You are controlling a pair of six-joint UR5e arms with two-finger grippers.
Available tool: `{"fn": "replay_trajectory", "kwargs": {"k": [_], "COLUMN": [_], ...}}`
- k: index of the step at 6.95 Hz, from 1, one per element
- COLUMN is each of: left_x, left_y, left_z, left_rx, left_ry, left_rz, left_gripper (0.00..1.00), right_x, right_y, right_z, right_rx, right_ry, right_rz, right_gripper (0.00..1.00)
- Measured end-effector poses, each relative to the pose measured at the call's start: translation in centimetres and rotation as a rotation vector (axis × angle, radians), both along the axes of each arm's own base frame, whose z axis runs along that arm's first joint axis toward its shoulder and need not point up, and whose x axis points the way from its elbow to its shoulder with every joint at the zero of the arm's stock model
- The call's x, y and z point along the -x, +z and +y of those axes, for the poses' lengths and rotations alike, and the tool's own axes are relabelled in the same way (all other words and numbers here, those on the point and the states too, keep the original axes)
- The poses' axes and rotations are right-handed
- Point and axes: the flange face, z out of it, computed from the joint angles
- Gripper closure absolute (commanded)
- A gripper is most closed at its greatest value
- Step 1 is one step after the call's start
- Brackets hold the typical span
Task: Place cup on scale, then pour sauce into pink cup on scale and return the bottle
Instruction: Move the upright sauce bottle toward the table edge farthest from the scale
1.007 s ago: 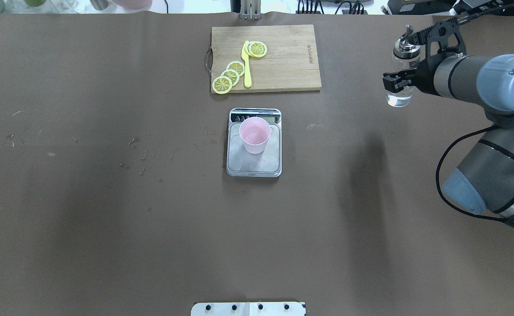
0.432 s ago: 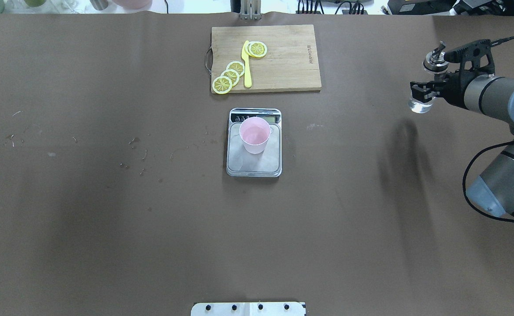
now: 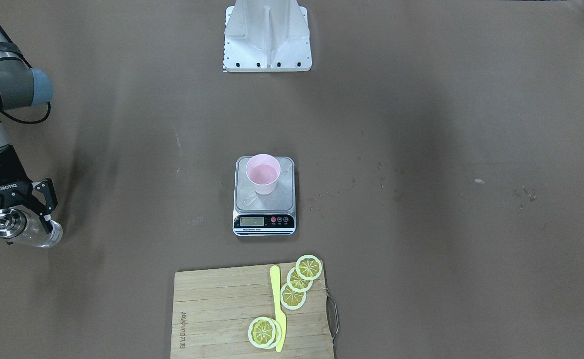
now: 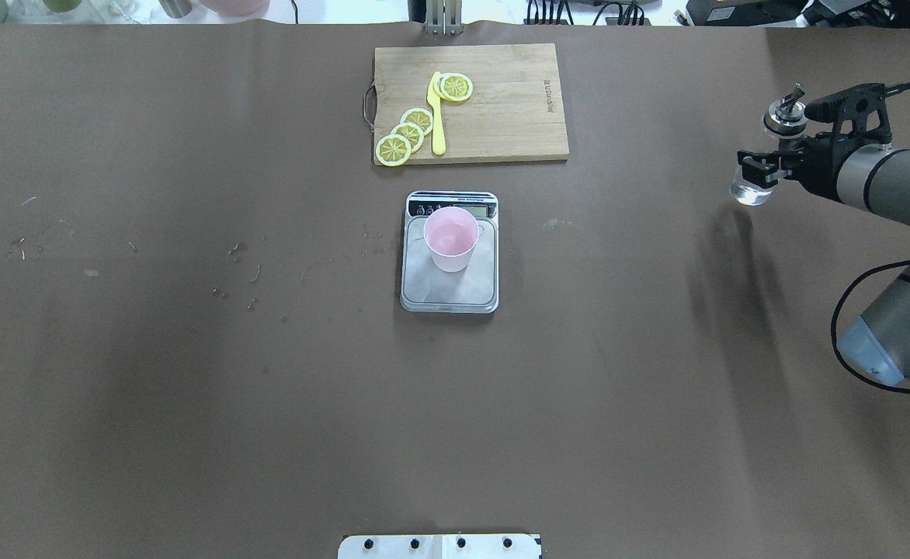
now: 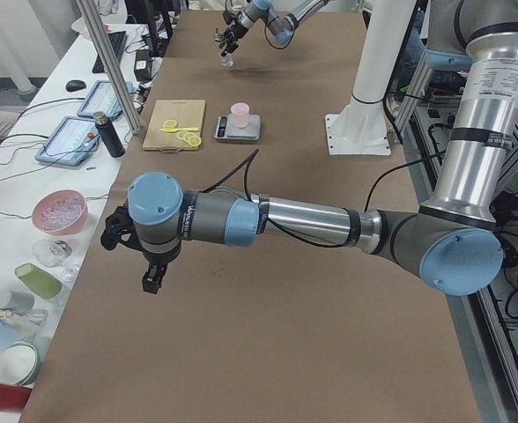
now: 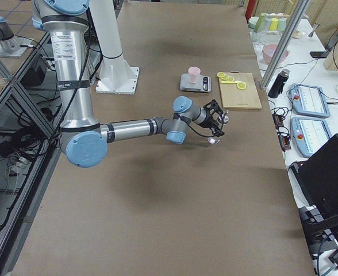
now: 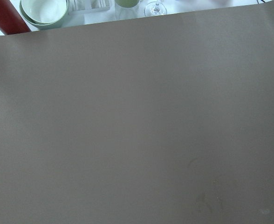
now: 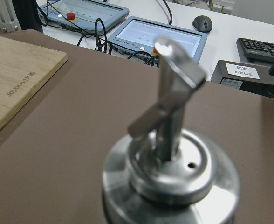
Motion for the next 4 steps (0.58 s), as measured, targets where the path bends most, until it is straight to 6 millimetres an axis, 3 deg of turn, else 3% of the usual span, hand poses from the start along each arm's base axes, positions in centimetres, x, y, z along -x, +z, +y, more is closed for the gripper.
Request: {"fn": "replay_trajectory", "kwargs": {"k": [4], "left_x": [0.01], "left_y": [-0.27], "left_z": [-0.1], "left_rx": [0.002], "left_ry": [-0.006], "left_rz": [0.002], "left_gripper": [0.02], "right_x": [-0.09], "right_y": [0.84], "right_z": [0.13], "right_rx": [0.005], "right_ry": [0.015], "right_rz": [-0.035], "right_gripper": [1.0]}}
